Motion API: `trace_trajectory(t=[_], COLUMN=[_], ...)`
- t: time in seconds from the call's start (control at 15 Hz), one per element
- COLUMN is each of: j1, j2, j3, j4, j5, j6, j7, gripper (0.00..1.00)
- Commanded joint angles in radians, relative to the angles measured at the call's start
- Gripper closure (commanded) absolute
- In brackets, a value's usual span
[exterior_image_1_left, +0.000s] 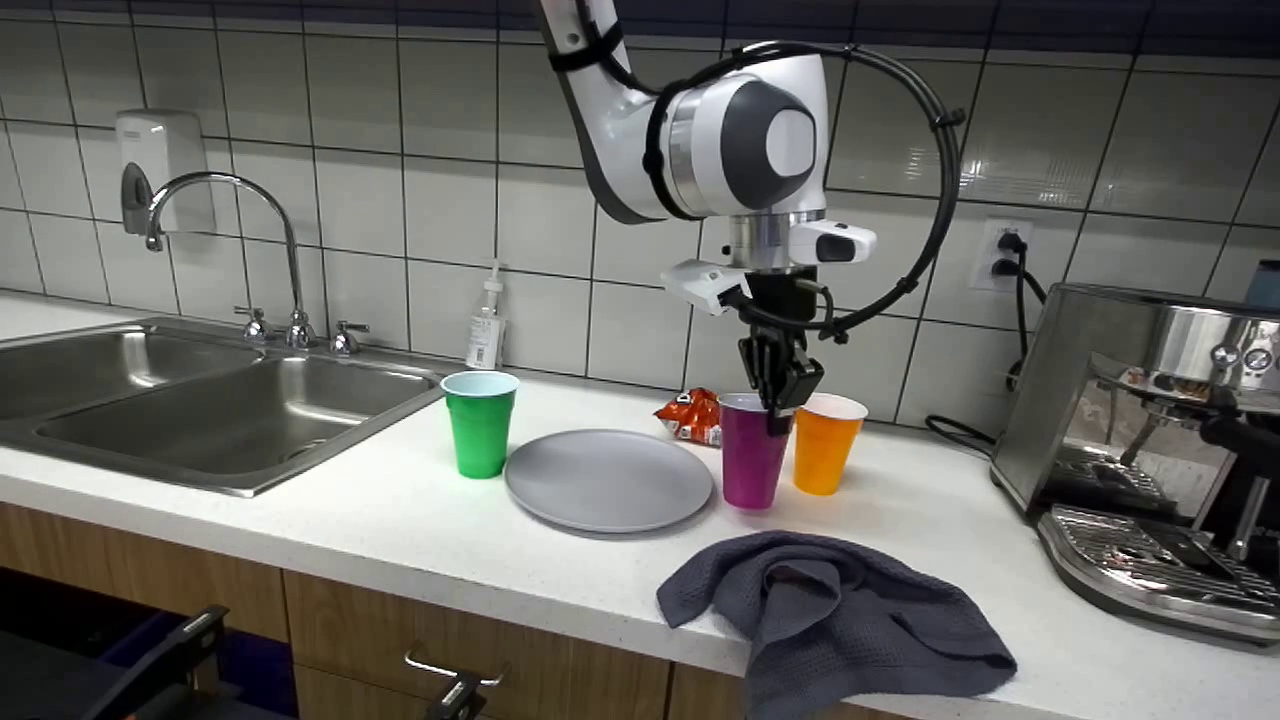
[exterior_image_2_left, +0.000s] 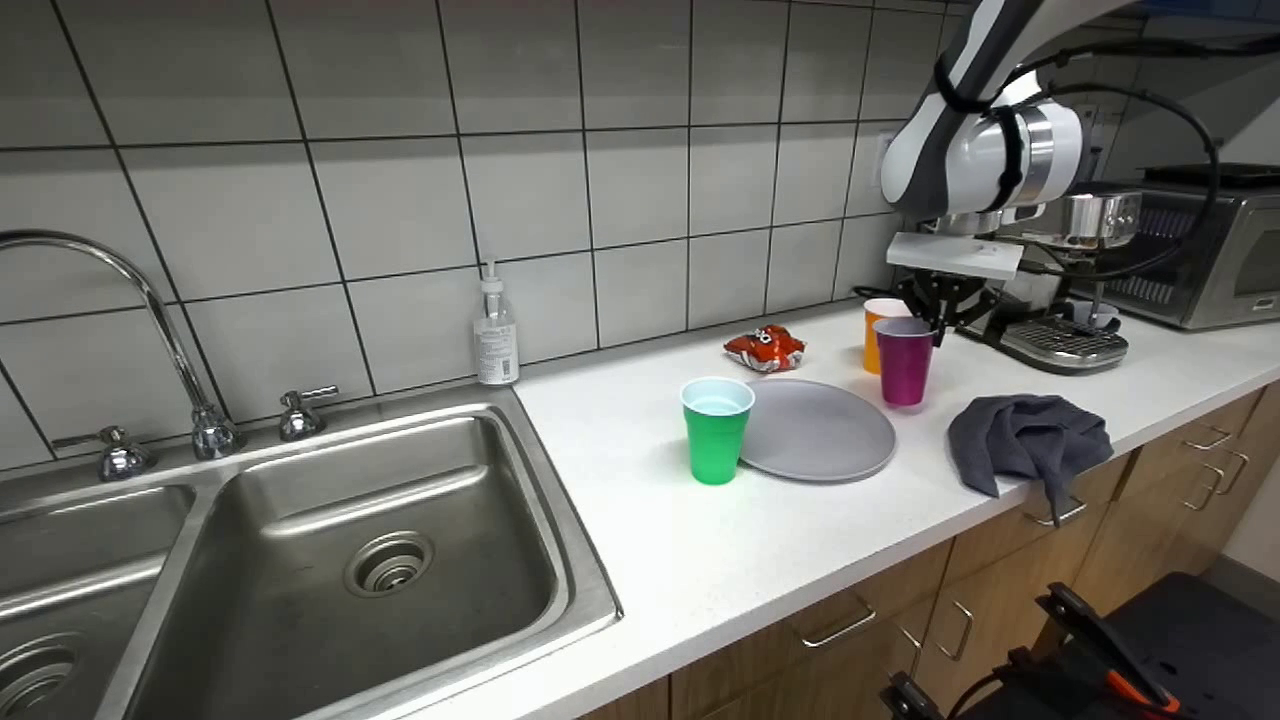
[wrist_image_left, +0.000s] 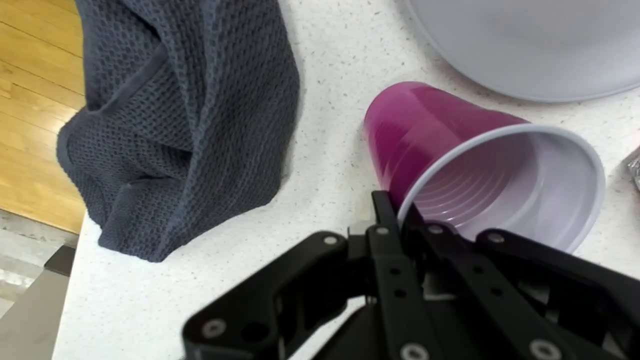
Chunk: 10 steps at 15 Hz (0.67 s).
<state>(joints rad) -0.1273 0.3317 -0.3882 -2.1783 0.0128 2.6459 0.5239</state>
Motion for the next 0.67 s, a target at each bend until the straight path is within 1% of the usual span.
trace_trajectory(t=[0.0,0.6], j1=[-0.005,0.032], j2=[-0.056,-0.098], j3=[0.025,0.067], j4=[-0.024,-0.066], j5=[0.009,-0.015], j6=[-0.004,0.002], j7=[-0.017,-0.021], gripper=[0.99,0.99])
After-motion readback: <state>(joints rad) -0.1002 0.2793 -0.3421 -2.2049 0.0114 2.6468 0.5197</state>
